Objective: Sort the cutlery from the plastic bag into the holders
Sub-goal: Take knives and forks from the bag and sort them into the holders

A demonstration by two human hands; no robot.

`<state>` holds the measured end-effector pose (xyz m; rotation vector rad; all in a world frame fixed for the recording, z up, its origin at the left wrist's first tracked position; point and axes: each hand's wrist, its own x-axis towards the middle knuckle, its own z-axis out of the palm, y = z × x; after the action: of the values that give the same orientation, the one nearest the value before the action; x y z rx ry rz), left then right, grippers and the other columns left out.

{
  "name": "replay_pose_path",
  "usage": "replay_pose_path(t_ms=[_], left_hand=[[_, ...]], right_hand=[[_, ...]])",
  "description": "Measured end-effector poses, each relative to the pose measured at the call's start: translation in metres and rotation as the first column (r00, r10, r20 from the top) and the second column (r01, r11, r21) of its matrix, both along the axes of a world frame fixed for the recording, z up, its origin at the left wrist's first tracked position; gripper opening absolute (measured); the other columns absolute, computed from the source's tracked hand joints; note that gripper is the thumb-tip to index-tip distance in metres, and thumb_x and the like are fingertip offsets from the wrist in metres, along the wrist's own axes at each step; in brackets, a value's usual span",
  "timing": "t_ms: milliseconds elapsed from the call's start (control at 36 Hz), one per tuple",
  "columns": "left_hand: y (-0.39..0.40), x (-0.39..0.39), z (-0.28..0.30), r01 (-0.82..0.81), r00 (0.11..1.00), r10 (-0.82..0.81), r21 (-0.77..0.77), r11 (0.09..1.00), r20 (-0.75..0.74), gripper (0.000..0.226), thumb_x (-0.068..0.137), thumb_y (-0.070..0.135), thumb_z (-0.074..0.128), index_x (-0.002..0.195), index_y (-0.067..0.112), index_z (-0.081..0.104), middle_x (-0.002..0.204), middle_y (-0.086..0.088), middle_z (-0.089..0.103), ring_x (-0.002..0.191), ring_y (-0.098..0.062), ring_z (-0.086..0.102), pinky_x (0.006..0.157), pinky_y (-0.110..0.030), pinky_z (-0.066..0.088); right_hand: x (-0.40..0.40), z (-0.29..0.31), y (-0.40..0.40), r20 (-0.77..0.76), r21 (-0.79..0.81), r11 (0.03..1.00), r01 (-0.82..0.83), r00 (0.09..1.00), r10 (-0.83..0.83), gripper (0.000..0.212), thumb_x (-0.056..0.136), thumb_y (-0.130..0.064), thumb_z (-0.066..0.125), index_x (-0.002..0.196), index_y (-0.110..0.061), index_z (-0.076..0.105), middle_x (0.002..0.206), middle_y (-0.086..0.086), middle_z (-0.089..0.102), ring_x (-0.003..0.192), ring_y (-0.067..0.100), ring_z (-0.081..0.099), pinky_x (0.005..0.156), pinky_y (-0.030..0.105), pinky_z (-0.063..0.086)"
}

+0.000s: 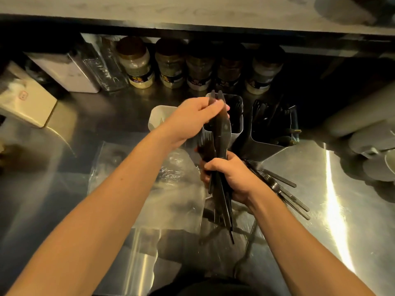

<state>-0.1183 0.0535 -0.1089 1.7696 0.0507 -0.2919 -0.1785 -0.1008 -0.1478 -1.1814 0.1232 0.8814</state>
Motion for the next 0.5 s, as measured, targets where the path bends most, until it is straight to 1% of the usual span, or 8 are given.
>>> replay_pose_path(t_ms=[111, 167, 222, 278, 333, 389, 444, 500], left_hand=[[-0.003, -0.002, 0.009, -0.078, 0.996, 0.078, 0.005, 0.997, 0.034, 0.025, 0.104, 0.028, 0.050, 0.092, 0.026, 0.072, 0.093, 0.009, 0.075, 0.097, -0.006, 0.068, 0.103, -0.039, 0.047], [-0.005, -0.002, 0.013, -0.118, 0.992, 0.119, -0.022, 0.993, 0.050, 0.028, 0.105, 0.031, 0.046, 0.099, 0.026, 0.072, 0.104, 0.011, 0.074, 0.108, -0.008, 0.065, 0.108, -0.041, 0.042], [-0.009, -0.001, 0.020, -0.207, 0.973, 0.219, -0.160, 0.965, 0.065, 0.027, 0.107, 0.028, 0.041, 0.102, 0.020, 0.066, 0.112, 0.003, 0.074, 0.113, -0.017, 0.066, 0.111, -0.046, 0.041], [-0.014, 0.002, 0.035, -0.323, 0.930, 0.366, -0.455, 0.830, 0.008, 0.025, 0.109, 0.022, 0.035, 0.098, 0.013, 0.055, 0.105, -0.007, 0.075, 0.102, -0.024, 0.071, 0.103, -0.045, 0.049], [-0.017, 0.004, 0.055, -0.369, 0.868, 0.496, -0.709, 0.601, -0.031, 0.023, 0.110, 0.021, 0.033, 0.097, 0.010, 0.048, 0.088, -0.010, 0.073, 0.079, -0.024, 0.071, 0.084, -0.040, 0.056], [-0.019, 0.006, 0.070, -0.379, 0.798, 0.602, -0.768, 0.516, 0.011, 0.021, 0.109, 0.022, 0.034, 0.097, 0.009, 0.046, 0.072, -0.004, 0.061, 0.057, -0.016, 0.055, 0.063, -0.032, 0.053], [-0.024, 0.006, 0.079, -0.418, 0.773, 0.624, -0.652, 0.633, 0.110, 0.020, 0.109, 0.024, 0.037, 0.097, 0.010, 0.045, 0.064, 0.002, 0.048, 0.049, -0.011, 0.037, 0.047, -0.026, 0.036], [-0.039, 0.001, 0.083, -0.419, 0.840, 0.495, -0.315, 0.852, 0.221, 0.021, 0.105, 0.032, 0.047, 0.095, 0.014, 0.050, 0.062, 0.006, 0.045, 0.049, -0.009, 0.035, 0.045, -0.025, 0.029]], right_hand=[[-0.008, 0.006, -0.012, -0.038, 0.065, 0.998, -0.015, 0.999, 0.017, 0.056, 0.074, -0.003, 0.062, 0.126, 0.011, 0.049, 0.069, 0.004, 0.053, 0.056, 0.017, 0.052, 0.051, 0.030, 0.042], [-0.011, 0.009, -0.019, -0.046, 0.087, 0.995, -0.037, 0.998, 0.041, 0.046, 0.076, -0.002, 0.062, 0.121, 0.002, 0.055, 0.074, 0.006, 0.052, 0.058, 0.017, 0.052, 0.054, 0.029, 0.040], [-0.015, 0.013, -0.026, -0.034, 0.095, 0.993, -0.068, 0.997, 0.072, 0.040, 0.078, -0.002, 0.061, 0.117, -0.003, 0.056, 0.075, 0.006, 0.051, 0.059, 0.016, 0.050, 0.055, 0.028, 0.039], [-0.019, 0.015, -0.034, -0.020, 0.100, 0.992, -0.078, 0.997, 0.080, 0.037, 0.079, -0.002, 0.059, 0.116, -0.003, 0.055, 0.075, 0.004, 0.052, 0.059, 0.016, 0.048, 0.055, 0.029, 0.036], [-0.023, 0.016, -0.043, -0.033, 0.100, 0.994, -0.048, 0.998, 0.051, 0.048, 0.078, -0.003, 0.059, 0.125, 0.002, 0.052, 0.074, 0.002, 0.054, 0.059, 0.016, 0.049, 0.055, 0.029, 0.035], [-0.025, 0.017, -0.051, -0.038, 0.099, 0.995, 0.006, 0.999, -0.003, 0.056, 0.077, -0.003, 0.058, 0.131, 0.006, 0.048, 0.074, 0.003, 0.054, 0.058, 0.016, 0.050, 0.053, 0.028, 0.037], [-0.026, 0.018, -0.058, -0.028, 0.095, 0.993, 0.070, 0.997, -0.068, 0.055, 0.076, -0.004, 0.057, 0.130, 0.002, 0.053, 0.072, 0.002, 0.053, 0.057, 0.015, 0.049, 0.052, 0.028, 0.038], [-0.026, 0.020, -0.064, 0.029, 0.025, 0.993, 0.116, 0.993, -0.116, 0.044, 0.076, -0.005, 0.060, 0.120, -0.002, 0.057, 0.067, 0.003, 0.054, 0.055, 0.018, 0.049, 0.052, 0.029, 0.039]])
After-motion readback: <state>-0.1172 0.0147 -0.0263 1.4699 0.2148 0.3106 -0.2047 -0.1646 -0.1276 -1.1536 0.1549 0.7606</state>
